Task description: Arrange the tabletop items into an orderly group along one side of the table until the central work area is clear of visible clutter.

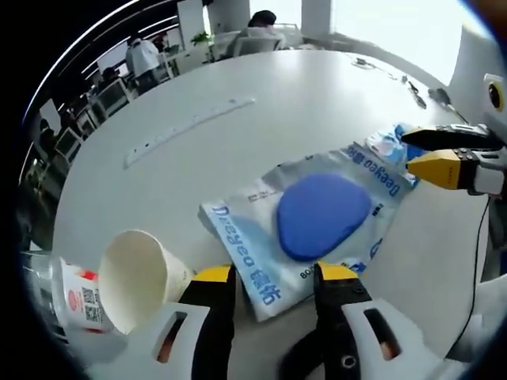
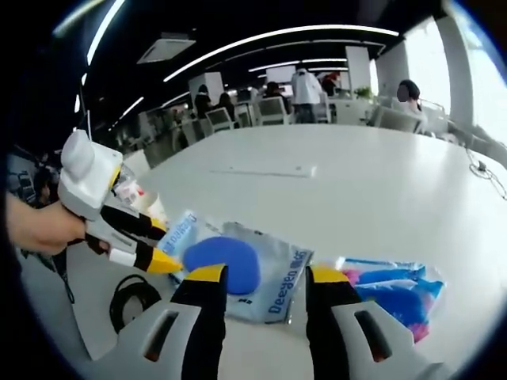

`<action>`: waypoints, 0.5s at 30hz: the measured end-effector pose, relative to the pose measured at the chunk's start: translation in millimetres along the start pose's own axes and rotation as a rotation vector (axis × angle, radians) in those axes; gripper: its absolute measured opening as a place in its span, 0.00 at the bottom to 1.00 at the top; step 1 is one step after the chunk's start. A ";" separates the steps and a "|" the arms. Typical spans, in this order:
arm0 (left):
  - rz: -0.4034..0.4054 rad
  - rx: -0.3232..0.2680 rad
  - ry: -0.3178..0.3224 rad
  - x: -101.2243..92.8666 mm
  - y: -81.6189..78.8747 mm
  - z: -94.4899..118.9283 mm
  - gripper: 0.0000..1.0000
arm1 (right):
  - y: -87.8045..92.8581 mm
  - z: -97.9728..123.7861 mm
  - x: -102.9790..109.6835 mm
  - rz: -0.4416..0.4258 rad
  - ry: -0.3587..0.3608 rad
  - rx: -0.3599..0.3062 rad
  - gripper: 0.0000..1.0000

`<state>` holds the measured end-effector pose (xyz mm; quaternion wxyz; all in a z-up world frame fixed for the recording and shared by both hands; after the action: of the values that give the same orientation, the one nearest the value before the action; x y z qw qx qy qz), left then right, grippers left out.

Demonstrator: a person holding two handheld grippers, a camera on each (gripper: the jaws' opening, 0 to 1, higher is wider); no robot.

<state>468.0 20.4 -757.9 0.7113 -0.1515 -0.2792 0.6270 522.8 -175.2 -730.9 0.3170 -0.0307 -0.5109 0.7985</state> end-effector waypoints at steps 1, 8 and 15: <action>-0.007 -0.007 -0.001 -0.3 -0.9 0.5 0.37 | 0.4 0.5 0.6 0.001 -0.001 0.002 0.37; -0.048 -0.034 -0.035 0.1 -5.8 3.0 0.48 | 1.4 3.0 3.3 -0.005 -0.008 0.000 0.37; -0.055 -0.069 -0.053 1.2 -10.2 9.9 0.54 | 0.0 5.6 4.9 -0.007 -0.012 -0.010 0.37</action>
<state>470.5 18.5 -744.0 0.7151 -0.1515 -0.3234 0.6009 516.7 -177.0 -726.8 0.3168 -0.0257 -0.5167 0.7950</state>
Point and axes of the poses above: the point that each gripper's makers call its tool centre point, and the gripper's own axes: z roughly backward along the fingers, x roughly to its left, y roughly out of its underside, the point moved 7 cm from there along z, roughly backward along the fingers, and after that the axes turned 12 degrees about -y, right-handed, at the moved point
